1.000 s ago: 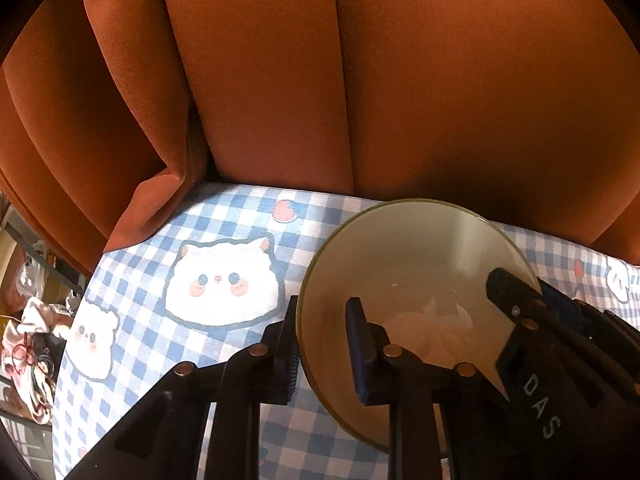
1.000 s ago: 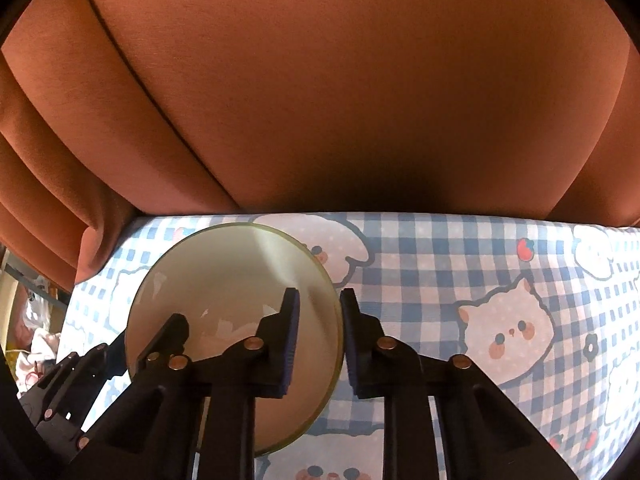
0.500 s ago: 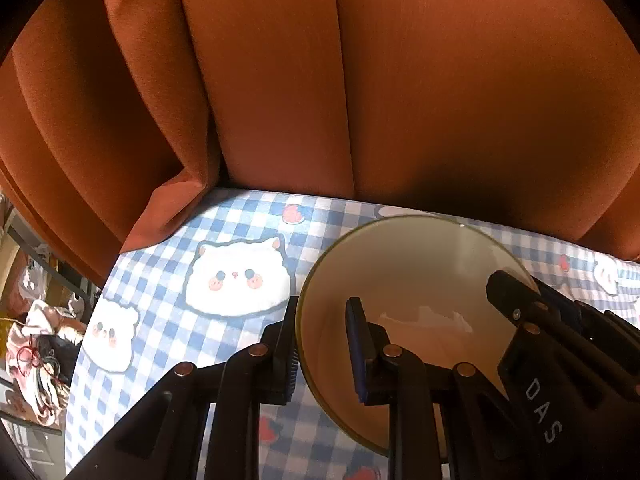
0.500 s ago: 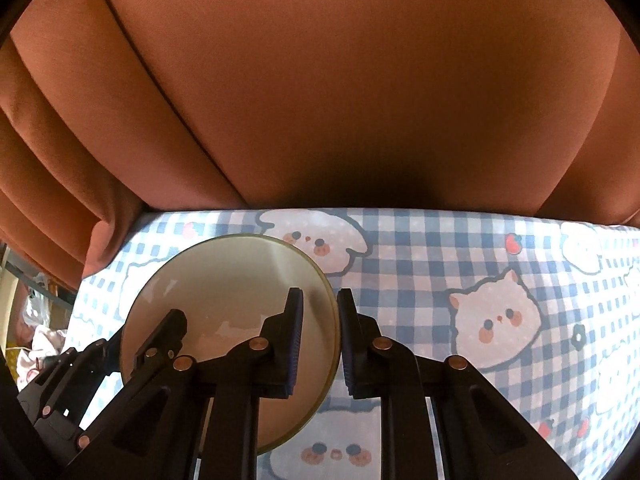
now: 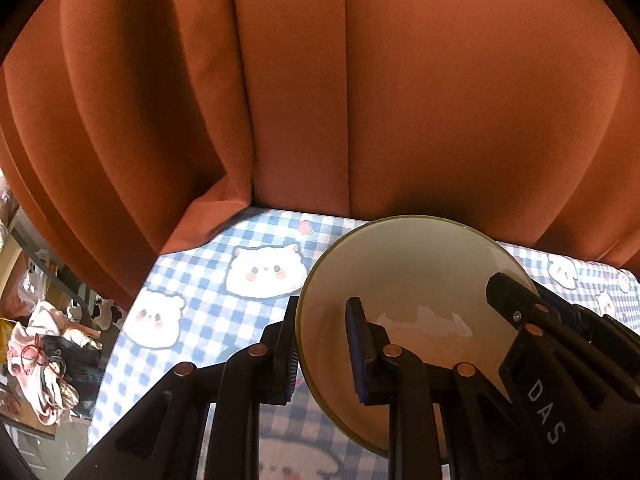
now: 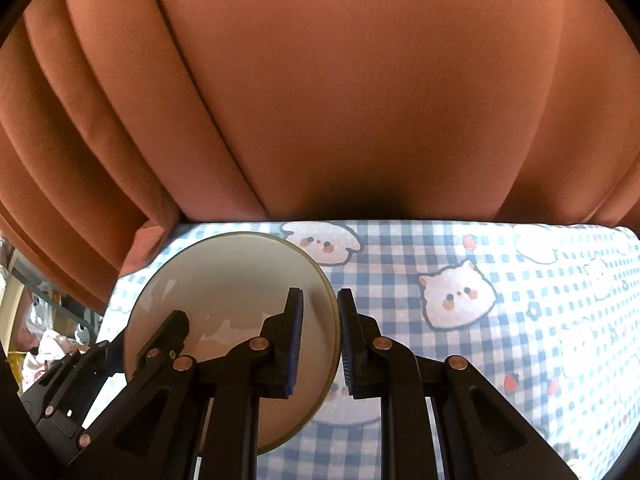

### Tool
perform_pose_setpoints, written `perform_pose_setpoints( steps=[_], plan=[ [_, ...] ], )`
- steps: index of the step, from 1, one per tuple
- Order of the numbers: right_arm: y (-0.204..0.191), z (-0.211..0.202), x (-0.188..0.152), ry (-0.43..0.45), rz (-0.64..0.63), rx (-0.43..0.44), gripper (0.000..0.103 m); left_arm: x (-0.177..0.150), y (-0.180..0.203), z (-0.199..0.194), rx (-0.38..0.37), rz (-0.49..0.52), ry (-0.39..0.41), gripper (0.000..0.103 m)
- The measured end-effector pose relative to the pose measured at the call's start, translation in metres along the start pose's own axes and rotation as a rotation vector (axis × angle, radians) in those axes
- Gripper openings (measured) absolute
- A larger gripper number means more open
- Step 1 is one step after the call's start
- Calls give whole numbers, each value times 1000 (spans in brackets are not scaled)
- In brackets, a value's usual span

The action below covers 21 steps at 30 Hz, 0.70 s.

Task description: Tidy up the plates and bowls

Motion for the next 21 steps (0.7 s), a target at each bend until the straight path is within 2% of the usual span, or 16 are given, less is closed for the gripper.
perform_pose_setpoints(
  steps=[11,21],
  plan=[
    [-20,-84,-27,61,15,-36,21,-25,-13,-77,-55,30,39,19],
    [-22,-148,-67,95,44,-119,21,-61,-15,-110,-145,78,41,19]
  ],
)
Point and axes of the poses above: each gripper's, at about its wrist camera, not at the fingertips, and z roughly the way its jaws point, y to its right, x to its top, the point moved 7 cm from there along z, roughly the way its jaws point, and after that the axes turned 4 degrees about -z, right-handed, at the moved point
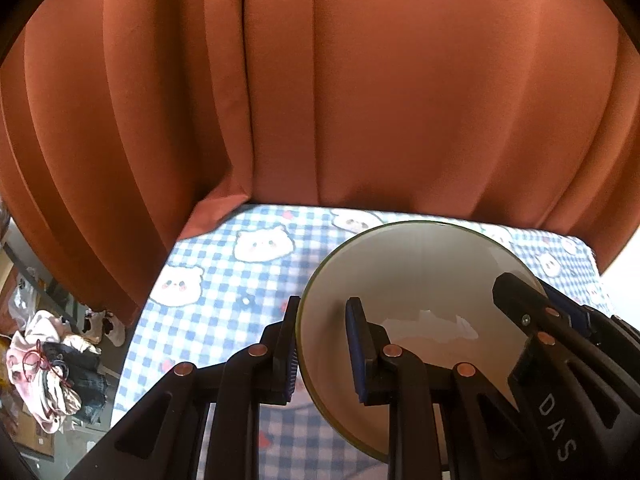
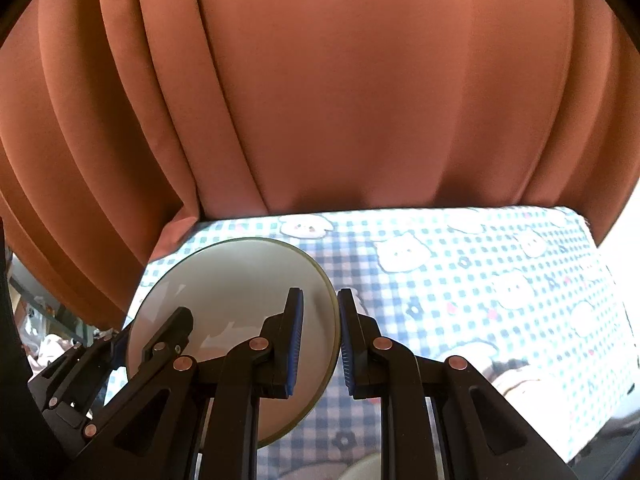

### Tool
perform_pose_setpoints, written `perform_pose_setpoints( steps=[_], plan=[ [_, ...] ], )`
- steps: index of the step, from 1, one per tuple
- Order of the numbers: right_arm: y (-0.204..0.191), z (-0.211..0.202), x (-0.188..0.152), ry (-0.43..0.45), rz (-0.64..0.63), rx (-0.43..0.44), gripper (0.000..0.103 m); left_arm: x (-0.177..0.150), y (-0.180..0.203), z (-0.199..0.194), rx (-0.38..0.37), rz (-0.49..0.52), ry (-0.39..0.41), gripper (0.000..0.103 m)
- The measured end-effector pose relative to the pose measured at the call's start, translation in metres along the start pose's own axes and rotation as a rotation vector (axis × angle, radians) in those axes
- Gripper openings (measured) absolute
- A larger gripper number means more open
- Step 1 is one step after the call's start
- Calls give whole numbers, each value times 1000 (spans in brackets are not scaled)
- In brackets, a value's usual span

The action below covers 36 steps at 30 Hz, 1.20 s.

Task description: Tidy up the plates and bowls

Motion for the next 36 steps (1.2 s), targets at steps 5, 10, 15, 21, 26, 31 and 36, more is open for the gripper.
perform_pose_setpoints(
  steps=[5,10,15,21,26,31,36],
  plan=[
    [12,-27,-25,3,47,-46,21,-21,9,-17,-40,48,-3,19],
    [27,-46,-48,3,84,-79,21,-41,22,-28,-63,86,-18,19],
    [39,-60,-68,-4,109,-96,21,-55,38,-40,-74,115,-23,19],
    [61,-72,-79,-7,111,-91,21,-70,62,-47,-66,120,-28,19],
    [81,-72,-88,-25,99,-78,21,-84,83,-49,-56,100,-33,19],
    [99,-64,-100,-47,70,-48,21,-101,94,-44,-24,86,-46,19],
    [111,-50,-119,-91,43,-10,21,-123,100,-36,7,67,-87,19]
  ],
)
Point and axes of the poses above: each gripper's, at about its wrist camera, not at the fingertips, and z roughly the way its jaws point, y to its right, x to its top, the point moved 7 cm from there along z, roughly the way its jaws point, and after that the axes turned 4 degrees about -z, right-handed, at the moved point
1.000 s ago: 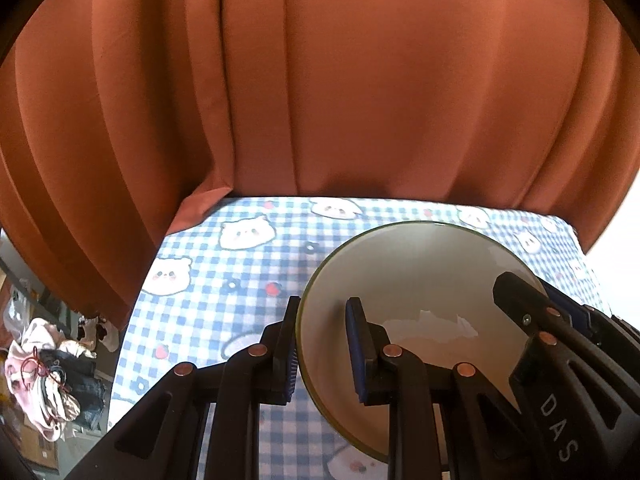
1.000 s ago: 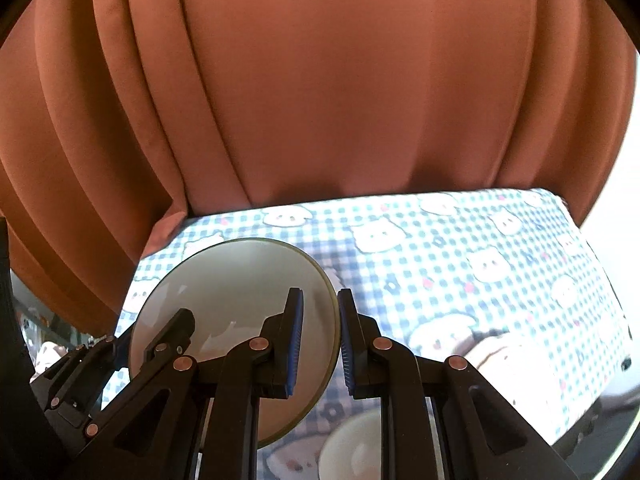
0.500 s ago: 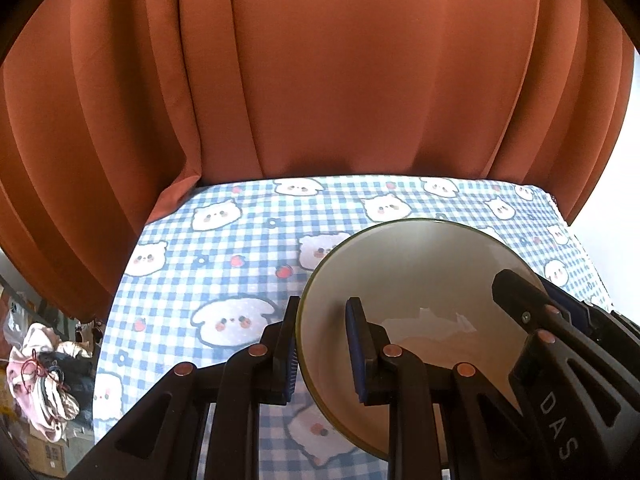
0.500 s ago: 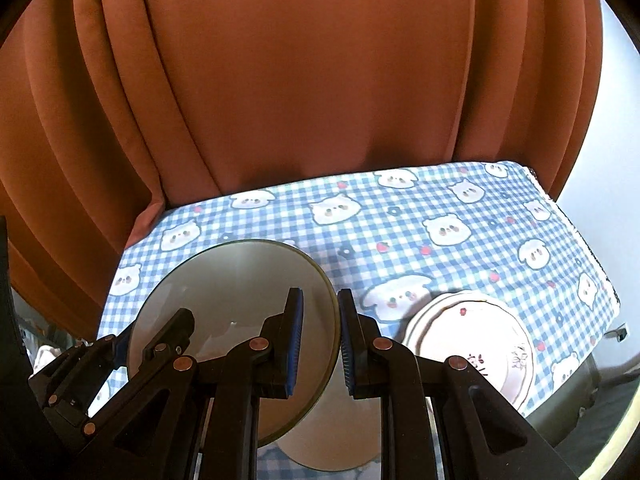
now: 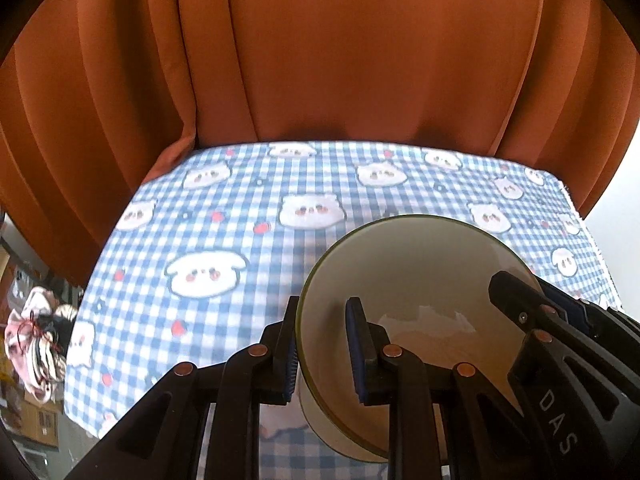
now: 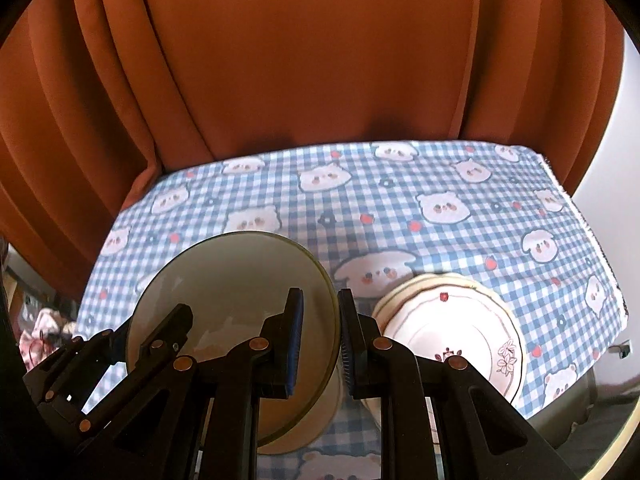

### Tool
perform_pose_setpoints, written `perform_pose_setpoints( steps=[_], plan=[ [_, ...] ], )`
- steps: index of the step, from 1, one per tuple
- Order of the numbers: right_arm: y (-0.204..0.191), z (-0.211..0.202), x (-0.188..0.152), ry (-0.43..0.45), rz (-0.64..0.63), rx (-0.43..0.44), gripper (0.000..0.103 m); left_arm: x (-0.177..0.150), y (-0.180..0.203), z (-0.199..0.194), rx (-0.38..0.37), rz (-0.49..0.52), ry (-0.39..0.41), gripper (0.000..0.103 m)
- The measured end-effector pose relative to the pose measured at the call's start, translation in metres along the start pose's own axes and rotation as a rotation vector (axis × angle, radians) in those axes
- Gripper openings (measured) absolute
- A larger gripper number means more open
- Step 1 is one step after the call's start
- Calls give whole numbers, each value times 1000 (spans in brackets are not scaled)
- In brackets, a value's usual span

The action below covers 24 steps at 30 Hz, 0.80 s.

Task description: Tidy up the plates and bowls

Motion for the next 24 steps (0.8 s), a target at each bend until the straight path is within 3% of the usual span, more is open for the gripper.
perform_pose_setpoints(
  steps=[24],
  plan=[
    [-4,46,-45,-156,-115,91,21,-51,-12,33,106,-90,-136,19]
  ],
)
Point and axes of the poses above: each gripper's, at about its wrist camera, not at the fingertips, and z roughly the way its jaws point, y to its right, x to its top, the point moved 7 cm from there along z, roughly the way its jaws point, and after that the axes turned 4 degrees about -z, right-handed, at the moved point
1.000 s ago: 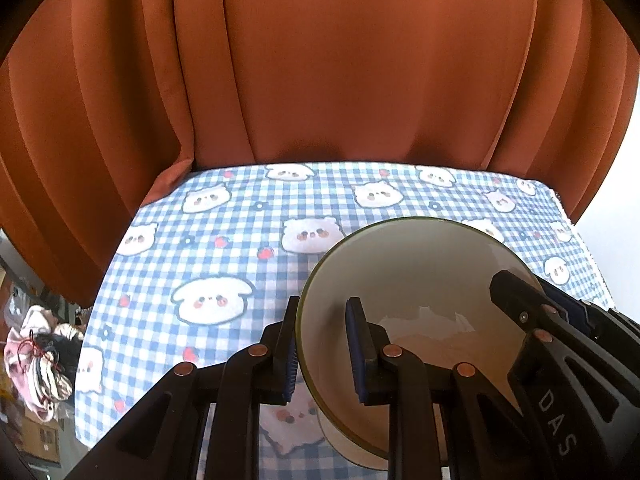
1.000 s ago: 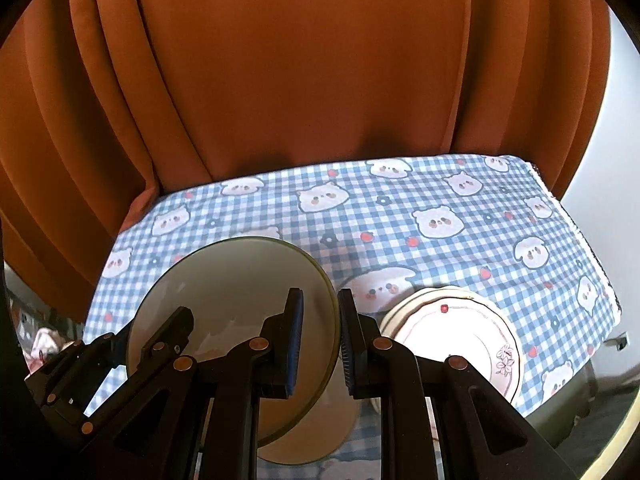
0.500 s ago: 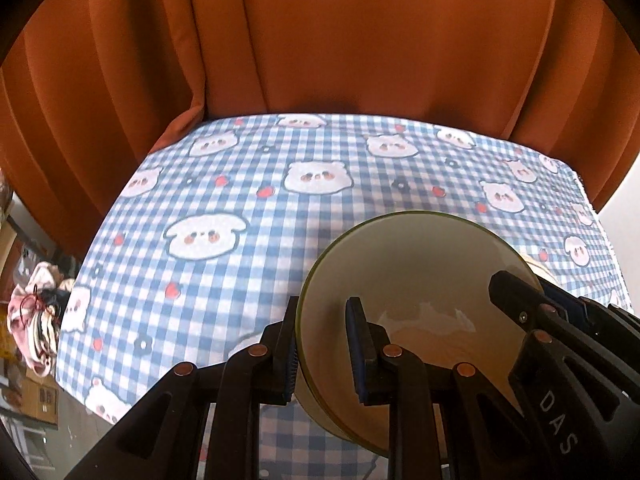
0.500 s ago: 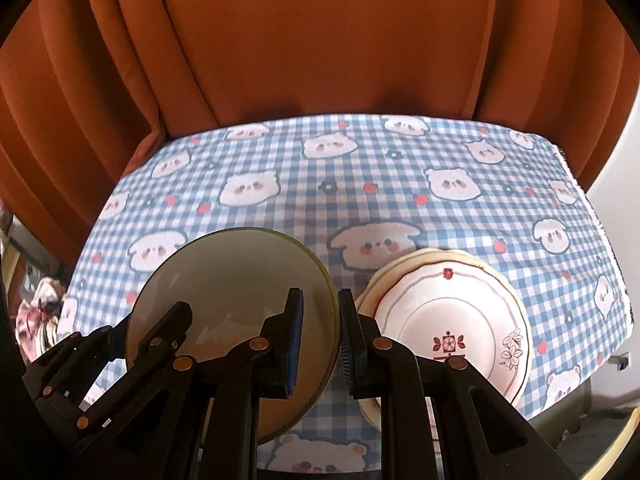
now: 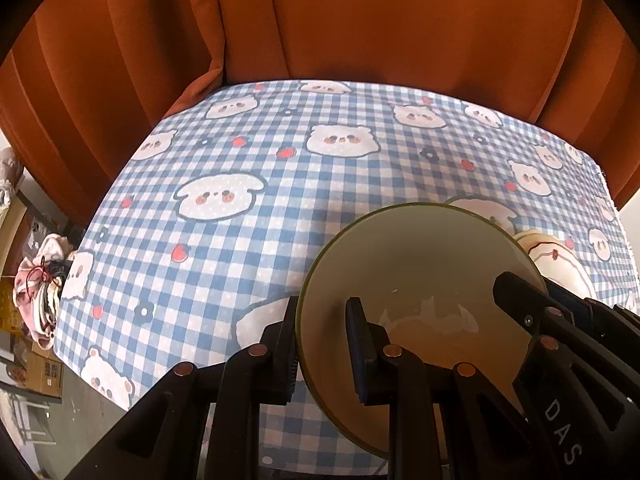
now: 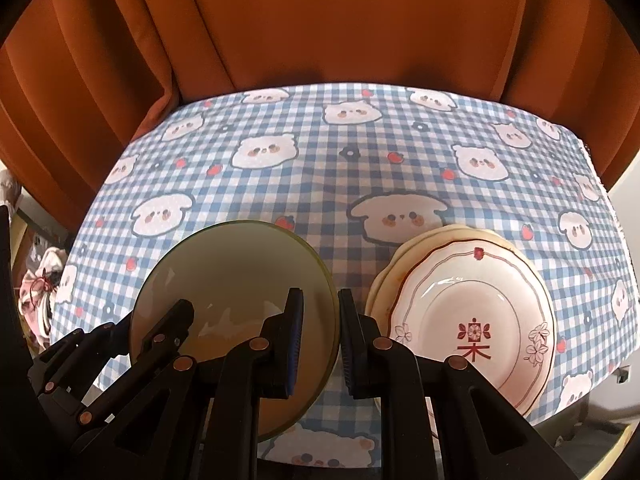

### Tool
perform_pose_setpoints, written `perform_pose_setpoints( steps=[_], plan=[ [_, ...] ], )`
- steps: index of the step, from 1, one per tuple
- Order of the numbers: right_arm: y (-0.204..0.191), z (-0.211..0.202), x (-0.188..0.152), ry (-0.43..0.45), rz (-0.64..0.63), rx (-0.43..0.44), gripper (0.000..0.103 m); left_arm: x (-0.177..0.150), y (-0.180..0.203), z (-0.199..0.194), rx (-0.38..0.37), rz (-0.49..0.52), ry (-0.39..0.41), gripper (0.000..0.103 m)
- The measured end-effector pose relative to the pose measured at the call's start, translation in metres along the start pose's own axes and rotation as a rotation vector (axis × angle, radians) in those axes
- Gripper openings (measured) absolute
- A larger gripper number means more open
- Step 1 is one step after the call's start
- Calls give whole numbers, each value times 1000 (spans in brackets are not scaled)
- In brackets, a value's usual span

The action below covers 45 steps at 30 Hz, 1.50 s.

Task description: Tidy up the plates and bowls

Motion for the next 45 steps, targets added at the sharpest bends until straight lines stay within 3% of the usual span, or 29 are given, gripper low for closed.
perform_pose_setpoints(
  steps=[15,26,32,37,45],
  plan=[
    [-1,6,-1,12,-98,10,21,-8,4,9,34,-33,-24,20],
    [10,8,-7,37,-64,49,21,-9,13,8,53,12,-13,20],
    [5,6,-4,51,-53,69,21,-7,11,10,42,10,-24,40],
    [1,14,-5,11,-37,68,47,-4,13,12,-7,35,-22,45],
    [8,22,-5,-31,33,-13,57,2,14,25,-117,71,-72,53]
  ],
)
Point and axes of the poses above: each gripper's, at about its wrist camera, not at the fingertips, and z roughly the way its jaws point, y to its right, x to its top, the point moved 7 cm from there along z, roughly the way its jaws point, and after that the axes turned 4 degrees about -z, right-handed, at the moved point
